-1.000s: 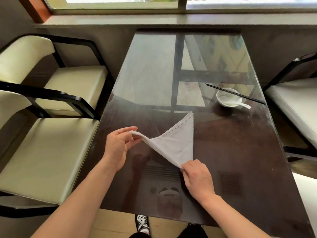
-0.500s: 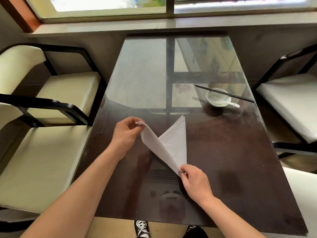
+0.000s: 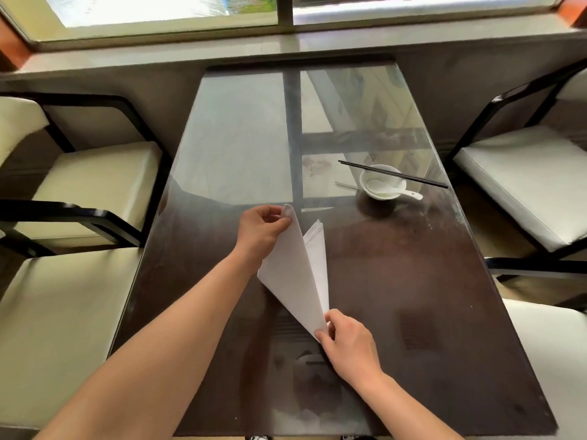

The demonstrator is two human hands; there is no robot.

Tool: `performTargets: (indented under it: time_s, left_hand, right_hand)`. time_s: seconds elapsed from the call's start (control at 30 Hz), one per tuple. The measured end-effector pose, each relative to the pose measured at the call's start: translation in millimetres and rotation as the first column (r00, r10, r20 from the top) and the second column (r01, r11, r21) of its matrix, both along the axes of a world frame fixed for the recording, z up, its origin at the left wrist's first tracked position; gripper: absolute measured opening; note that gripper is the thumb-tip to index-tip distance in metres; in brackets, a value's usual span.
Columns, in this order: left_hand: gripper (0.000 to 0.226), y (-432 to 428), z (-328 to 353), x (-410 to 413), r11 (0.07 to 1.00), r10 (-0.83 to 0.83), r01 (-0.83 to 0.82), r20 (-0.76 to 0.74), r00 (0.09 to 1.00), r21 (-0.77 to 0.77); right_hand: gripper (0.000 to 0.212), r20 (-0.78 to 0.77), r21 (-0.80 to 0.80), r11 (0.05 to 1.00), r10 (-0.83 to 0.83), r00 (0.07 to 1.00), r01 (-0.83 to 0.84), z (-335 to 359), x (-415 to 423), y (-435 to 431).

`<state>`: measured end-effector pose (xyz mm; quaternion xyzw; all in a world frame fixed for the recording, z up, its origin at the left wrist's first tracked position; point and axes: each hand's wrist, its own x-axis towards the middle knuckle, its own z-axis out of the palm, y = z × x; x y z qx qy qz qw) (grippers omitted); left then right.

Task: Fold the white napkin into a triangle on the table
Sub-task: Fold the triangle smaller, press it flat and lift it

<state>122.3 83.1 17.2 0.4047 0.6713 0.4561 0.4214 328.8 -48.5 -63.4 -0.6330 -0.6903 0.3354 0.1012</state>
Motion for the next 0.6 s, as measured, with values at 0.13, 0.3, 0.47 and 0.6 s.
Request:
performTargets:
  time_s: [0.13, 0.3, 0.47, 0.6]
  left_hand:
    - [0.009, 12.7, -10.2, 11.4, 0.999, -0.013, 0.013, -0.005, 1.0, -0.034]
    - [0.009, 28.5, -22.7, 25.6, 0.997, -0.028, 0.027, -0.015, 0.999, -0.067]
    - [0.023, 46.0, -41.0, 32.5, 0.992, -0.058, 0.047, -0.088, 0.994, -0.12]
    - [0.023, 56.7, -53.4, 36.5, 0.988, -0.063, 0.036, -0.175, 0.983, -0.151]
  right_hand:
    - [0.015, -0.008, -0.029, 0.999, -0.014, 1.0, 0.014, -3.1, 0.8, 0.2]
    - [0.02, 0.013, -0.051, 0.999, -0.007, 1.0, 0.008, -4.2, -0.3, 2.4]
    - [0.019, 0.02, -0.08, 0.997, 0.011, 1.0, -0.009, -4.1, -0.3, 8.9]
    - [0.023, 0.029, -0.083, 0.996, -0.006, 1.0, 0.009, -5.4, 0.2, 13.6]
